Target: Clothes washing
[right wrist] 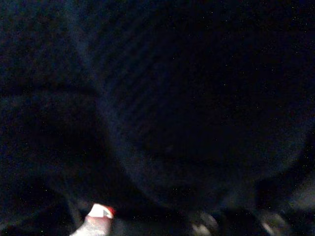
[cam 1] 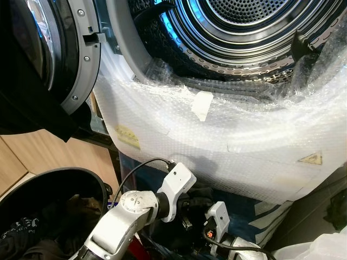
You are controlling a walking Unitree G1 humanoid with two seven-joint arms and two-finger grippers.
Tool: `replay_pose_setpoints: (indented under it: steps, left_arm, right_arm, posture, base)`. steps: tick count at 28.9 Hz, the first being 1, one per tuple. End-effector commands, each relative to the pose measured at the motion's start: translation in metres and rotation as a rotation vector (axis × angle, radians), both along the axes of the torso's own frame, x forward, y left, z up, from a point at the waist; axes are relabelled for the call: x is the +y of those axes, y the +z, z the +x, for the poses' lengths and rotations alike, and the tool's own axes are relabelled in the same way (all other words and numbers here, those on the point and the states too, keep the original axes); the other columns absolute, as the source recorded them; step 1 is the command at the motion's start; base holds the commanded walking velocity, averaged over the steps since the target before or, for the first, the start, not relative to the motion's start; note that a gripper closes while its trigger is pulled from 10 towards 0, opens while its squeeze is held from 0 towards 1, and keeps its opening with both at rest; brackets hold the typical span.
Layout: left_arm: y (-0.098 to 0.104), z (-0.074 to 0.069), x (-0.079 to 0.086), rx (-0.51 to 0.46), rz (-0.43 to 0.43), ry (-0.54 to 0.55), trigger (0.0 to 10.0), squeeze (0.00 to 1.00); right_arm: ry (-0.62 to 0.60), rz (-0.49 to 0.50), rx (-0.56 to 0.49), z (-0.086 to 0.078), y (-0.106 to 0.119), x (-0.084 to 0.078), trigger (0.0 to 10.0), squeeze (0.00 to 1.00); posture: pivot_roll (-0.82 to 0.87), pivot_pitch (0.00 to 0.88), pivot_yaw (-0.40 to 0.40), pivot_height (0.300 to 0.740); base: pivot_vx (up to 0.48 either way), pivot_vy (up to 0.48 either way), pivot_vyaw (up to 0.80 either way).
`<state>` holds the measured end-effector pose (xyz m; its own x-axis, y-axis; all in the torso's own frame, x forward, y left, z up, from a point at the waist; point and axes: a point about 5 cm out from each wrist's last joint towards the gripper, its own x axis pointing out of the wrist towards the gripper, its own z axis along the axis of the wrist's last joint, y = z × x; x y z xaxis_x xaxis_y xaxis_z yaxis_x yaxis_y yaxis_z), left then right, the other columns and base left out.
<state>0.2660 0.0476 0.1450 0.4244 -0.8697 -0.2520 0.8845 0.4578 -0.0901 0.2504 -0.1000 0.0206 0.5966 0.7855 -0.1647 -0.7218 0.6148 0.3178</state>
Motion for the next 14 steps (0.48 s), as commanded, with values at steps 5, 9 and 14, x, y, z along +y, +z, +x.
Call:
replay_pose_setpoints:
  steps: [5, 9, 14]
  left_arm:
    - [0.014, -0.010, -0.007, 0.071, -0.146, -0.077, 0.0, 0.00]
    - [0.016, -0.010, -0.007, 0.079, -0.158, -0.081, 0.0, 0.00]
    - [0.017, -0.011, -0.006, 0.092, -0.161, -0.083, 0.0, 0.00]
  right_arm:
    - [-0.018, 0.134, -0.028, 0.005, 0.015, -0.005, 10.0, 0.00]
    - [-0.002, 0.151, -0.023, 0.000, 0.014, -0.007, 0.0, 0.00]
    - [0.008, 0.232, -0.019, -0.005, 0.018, -0.010, 0.0, 0.00]
  posture:
    - [-0.03, 0.061, 0.018, 0.740]
    - [-0.03, 0.060, 0.021, 0.740]
    - [-0.04, 0.047, 0.024, 0.740]
  base:
    - [0.000, 0.000, 0.00]
    - [0.000, 0.000, 0.00]
    - [0.000, 0.000, 0.00]
